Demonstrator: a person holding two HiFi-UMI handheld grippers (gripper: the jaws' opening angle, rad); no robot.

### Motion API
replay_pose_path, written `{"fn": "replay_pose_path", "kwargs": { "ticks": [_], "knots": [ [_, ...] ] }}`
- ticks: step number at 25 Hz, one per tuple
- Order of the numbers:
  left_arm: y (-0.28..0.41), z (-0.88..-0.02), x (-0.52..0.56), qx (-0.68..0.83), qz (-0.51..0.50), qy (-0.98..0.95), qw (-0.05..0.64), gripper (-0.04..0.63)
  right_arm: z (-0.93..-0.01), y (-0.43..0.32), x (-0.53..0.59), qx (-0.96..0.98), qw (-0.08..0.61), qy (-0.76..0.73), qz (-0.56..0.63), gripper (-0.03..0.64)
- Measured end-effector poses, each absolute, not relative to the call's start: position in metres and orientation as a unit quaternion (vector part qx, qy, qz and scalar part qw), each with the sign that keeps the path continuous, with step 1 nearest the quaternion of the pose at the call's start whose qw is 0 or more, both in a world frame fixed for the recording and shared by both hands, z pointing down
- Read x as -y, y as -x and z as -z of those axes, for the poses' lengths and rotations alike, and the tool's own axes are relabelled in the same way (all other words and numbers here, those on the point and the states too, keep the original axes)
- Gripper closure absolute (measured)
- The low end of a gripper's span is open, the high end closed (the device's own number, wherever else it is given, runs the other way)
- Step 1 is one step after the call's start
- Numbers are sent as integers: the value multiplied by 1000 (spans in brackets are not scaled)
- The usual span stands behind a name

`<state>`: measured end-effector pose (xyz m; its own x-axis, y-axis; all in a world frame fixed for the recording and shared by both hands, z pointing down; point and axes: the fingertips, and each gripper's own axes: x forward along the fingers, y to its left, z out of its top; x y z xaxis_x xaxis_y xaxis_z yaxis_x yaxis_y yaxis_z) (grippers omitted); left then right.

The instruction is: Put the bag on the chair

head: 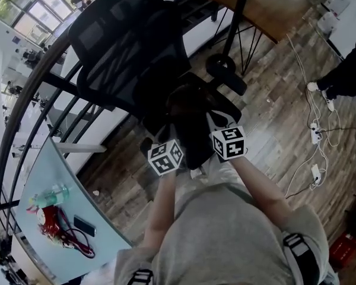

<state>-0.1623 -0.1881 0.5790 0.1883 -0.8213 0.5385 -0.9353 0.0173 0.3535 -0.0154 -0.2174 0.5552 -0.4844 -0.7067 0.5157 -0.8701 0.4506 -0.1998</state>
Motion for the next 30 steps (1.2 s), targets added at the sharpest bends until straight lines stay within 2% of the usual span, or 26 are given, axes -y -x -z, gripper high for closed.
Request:
{"fn": "replay_pose_path", "kwargs": {
  "ticks": [12, 30],
  "knots": [
    [153, -536, 136, 606, -84, -728, 309, 584, -512, 11, 163, 847, 160, -466, -197, 612],
    [158, -514, 121, 604, -67, -730, 313, 585, -490, 13, 142, 852, 132, -463, -205, 614]
  ]
}}
